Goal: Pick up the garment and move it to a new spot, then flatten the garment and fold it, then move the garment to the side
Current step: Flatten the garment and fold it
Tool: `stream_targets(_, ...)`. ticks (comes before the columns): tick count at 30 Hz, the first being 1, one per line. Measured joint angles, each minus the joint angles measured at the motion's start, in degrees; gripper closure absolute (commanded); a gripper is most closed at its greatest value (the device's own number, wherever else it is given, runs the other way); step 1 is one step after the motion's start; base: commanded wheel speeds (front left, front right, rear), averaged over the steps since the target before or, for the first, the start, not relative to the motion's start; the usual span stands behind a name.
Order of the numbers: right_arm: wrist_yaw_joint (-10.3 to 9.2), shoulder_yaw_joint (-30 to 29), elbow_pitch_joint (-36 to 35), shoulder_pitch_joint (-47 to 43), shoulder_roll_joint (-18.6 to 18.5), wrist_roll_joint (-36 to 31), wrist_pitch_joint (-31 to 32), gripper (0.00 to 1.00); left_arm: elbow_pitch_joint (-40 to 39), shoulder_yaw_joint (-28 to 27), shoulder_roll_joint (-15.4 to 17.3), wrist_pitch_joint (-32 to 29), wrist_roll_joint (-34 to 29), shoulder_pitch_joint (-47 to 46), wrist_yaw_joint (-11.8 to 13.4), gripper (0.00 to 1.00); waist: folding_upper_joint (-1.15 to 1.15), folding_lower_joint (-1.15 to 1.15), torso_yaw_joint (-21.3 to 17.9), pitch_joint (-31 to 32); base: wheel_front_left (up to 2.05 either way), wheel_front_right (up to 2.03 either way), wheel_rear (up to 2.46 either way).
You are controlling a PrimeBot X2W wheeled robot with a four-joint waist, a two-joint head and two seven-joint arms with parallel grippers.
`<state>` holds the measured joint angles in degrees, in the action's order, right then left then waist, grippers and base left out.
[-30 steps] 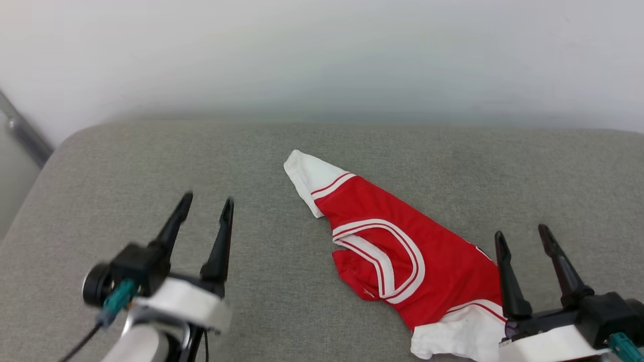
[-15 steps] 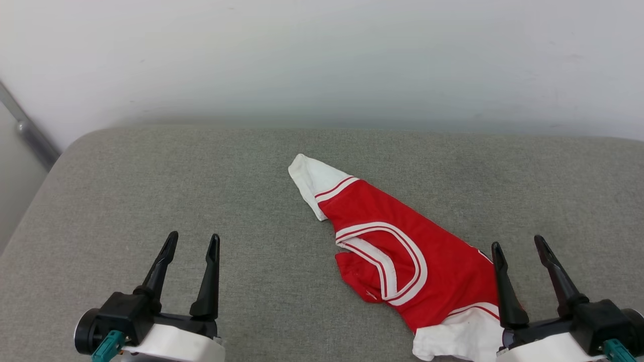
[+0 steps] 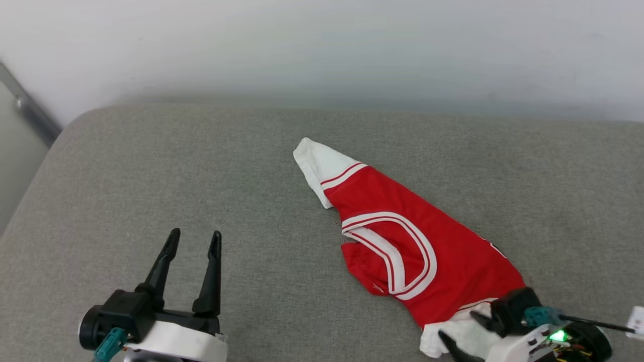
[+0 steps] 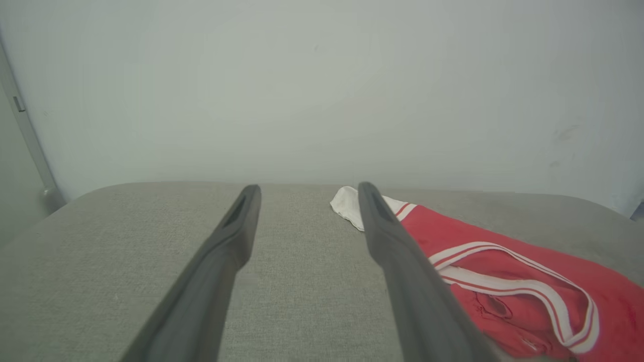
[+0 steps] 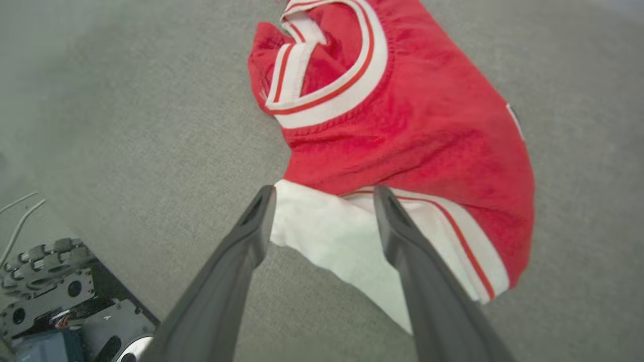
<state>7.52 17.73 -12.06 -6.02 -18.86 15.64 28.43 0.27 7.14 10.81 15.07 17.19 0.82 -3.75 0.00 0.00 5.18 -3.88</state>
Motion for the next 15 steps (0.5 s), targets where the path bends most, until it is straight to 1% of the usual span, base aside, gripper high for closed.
stream_targets(2,-0.01,0.8,-1.1,0.1,-0.8,3.1,7.1,0.00,0.2,-0.1,-0.7,0.0,-0.6,-0.1,-0.6,0.00,0.00,0.00,0.5,-0.6,0.00,0.00,0.00)
stream_targets(3,-0.02,1.5,-1.5,0.5,-1.2,3.7,9.6,0.00,0.2,-0.1,-1.0,0.0,-1.0,-0.3,-0.8,0.00,0.00,0.00,0.8,-0.9,0.00,0.00,0.00)
stream_targets(7,-0.02,2.1,-1.1,3.0,-2.0,4.2,16.6,0.00,0.7,0.0,-2.4,0.0,-2.0,-1.3,-1.8,0.00,0.00,0.00,2.4,-2.4,0.00,0.00,0.00)
stream_targets(11,-0.02,2.5,2.1,4.4,-2.1,3.5,21.2,0.00,1.3,-0.3,-2.9,0.0,-2.5,-2.2,-2.3,0.00,0.00,0.00,4.3,-4.0,0.00,0.00,0.00)
stream_targets(15,-0.02,3.4,4.8,6.2,-1.9,2.5,21.2,0.00,1.9,-0.8,-3.3,0.0,-2.8,-2.9,-2.8,0.00,0.00,0.00,6.3,-5.5,0.00,0.00,0.00)
